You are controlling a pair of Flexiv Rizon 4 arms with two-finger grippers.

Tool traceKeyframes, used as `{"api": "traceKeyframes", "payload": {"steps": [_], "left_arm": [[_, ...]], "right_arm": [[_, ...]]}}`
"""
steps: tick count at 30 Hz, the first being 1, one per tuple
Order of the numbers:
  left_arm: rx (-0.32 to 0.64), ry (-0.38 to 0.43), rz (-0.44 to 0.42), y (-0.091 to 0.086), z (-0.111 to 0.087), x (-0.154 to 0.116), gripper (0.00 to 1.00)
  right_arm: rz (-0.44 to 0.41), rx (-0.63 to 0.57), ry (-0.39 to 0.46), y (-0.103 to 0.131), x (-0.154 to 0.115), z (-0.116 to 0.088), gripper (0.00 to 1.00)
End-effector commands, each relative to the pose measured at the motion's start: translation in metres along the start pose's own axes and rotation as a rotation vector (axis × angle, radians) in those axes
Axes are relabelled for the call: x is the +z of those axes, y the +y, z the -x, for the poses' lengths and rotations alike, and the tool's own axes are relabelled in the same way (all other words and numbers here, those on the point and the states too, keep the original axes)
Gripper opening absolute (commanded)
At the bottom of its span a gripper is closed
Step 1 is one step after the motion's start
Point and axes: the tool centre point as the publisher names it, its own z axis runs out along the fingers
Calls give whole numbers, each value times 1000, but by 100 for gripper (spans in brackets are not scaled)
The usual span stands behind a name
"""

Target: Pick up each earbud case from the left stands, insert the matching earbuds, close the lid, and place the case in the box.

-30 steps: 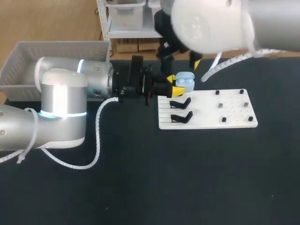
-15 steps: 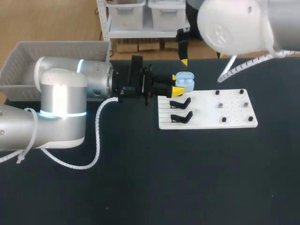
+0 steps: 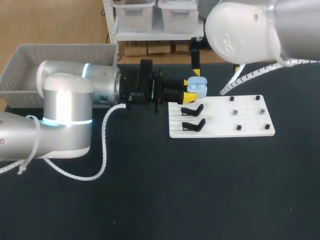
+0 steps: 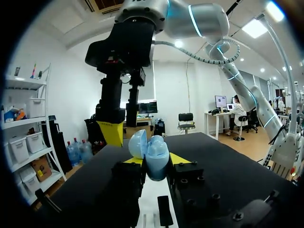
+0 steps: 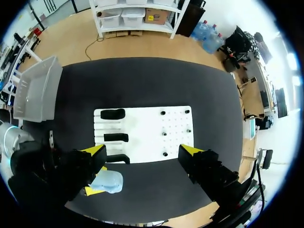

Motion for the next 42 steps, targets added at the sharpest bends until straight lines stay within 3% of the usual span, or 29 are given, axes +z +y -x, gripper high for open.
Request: {"api": "traceKeyframes", "payload": {"steps": [1,9,17,19,22,26,29,34,35,37,42], "left_arm": [[0,1,2,0,0,0,0],[0,1,2,0,0,0,0],[-31,5,30,0,3,-4,0],[-84,5,85,2,14,-17,0],[-84,-47,157,0,43,-41,0],[-31,-58,240,-4,80,-72,0],[2,-30,306,-1,96,-99,0],[-14,100,491,19,87,-162,0],[-28,139,536,25,81,-175,0],[-80,145,623,41,69,-202,0],[-128,248,769,74,45,-254,0]], "right_arm": [[6,-14,-8,-4,-7,-16,100],[12,-31,-12,-7,-8,-30,100],[58,90,-248,-36,-49,-31,100],[66,78,-292,-43,-61,-36,100],[91,57,-322,-52,-74,-48,100],[101,60,-329,-54,-76,-51,100],[101,60,-329,-54,-76,-51,100],[101,60,-329,-54,-76,-51,100],[101,60,-329,-54,-76,-51,100],[101,60,-329,-54,-76,-51,100],[101,60,-329,-54,-76,-51,100]]}}
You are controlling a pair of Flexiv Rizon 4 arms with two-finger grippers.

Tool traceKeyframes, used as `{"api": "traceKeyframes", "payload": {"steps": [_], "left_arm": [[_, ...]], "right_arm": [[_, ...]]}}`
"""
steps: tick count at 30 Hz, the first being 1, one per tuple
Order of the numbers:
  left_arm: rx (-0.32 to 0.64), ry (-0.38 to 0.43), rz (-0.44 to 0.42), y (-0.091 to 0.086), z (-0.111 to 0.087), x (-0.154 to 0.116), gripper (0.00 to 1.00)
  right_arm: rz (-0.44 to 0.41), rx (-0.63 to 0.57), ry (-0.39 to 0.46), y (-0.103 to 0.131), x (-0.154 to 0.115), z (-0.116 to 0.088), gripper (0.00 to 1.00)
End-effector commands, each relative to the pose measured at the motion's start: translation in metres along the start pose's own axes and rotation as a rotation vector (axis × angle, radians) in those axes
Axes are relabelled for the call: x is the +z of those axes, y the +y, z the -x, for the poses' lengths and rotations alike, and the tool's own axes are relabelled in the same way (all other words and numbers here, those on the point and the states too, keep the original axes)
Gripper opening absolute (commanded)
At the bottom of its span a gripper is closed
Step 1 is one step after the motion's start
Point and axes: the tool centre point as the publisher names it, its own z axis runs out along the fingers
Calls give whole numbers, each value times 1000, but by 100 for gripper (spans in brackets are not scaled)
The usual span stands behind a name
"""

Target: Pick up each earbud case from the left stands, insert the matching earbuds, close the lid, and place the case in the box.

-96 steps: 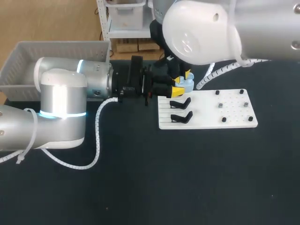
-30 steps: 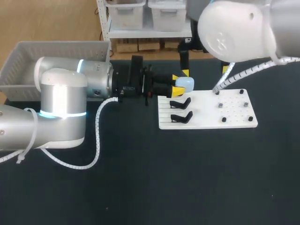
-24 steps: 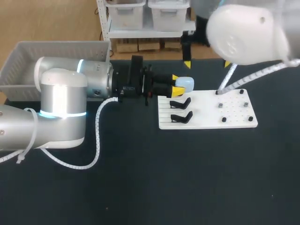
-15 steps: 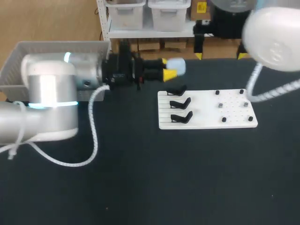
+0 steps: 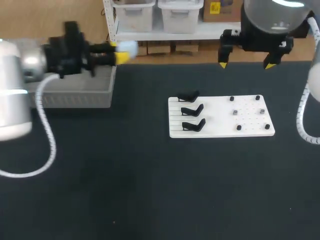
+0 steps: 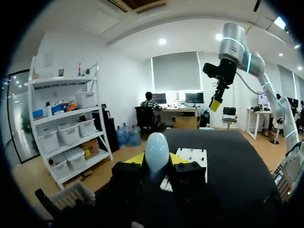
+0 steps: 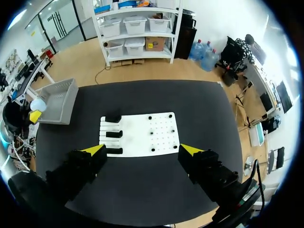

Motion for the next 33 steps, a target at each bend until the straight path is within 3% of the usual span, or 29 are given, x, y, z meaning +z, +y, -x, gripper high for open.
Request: {"api": "traceKeyframes", "payload": {"steps": [1,4,9,15,20,24,25,26,33], "left_arm": [[-54,99,304,33,-15,-42,0],[-69,162,378,65,-27,-57,0],[-34,283,420,109,-37,-65,0],[-3,316,417,156,-47,-67,0],[-3,322,373,173,-59,-63,0],[19,333,328,173,-63,-61,0],[24,337,316,171,-64,-61,32],[25,336,311,170,-64,-61,100],[50,283,301,159,-50,-75,100]], "right_arm": [[2,2,-33,-1,1,-2,100],[2,2,-33,-1,1,-2,100],[2,2,-33,-1,1,-2,100],[2,2,-33,-1,1,-2,100],[2,2,-33,-1,1,-2,100],[2,2,-33,-1,1,-2,100],[2,2,-33,-1,1,-2,100],[2,2,-33,-1,1,-2,100],[2,2,-33,-1,1,-2,100]]}}
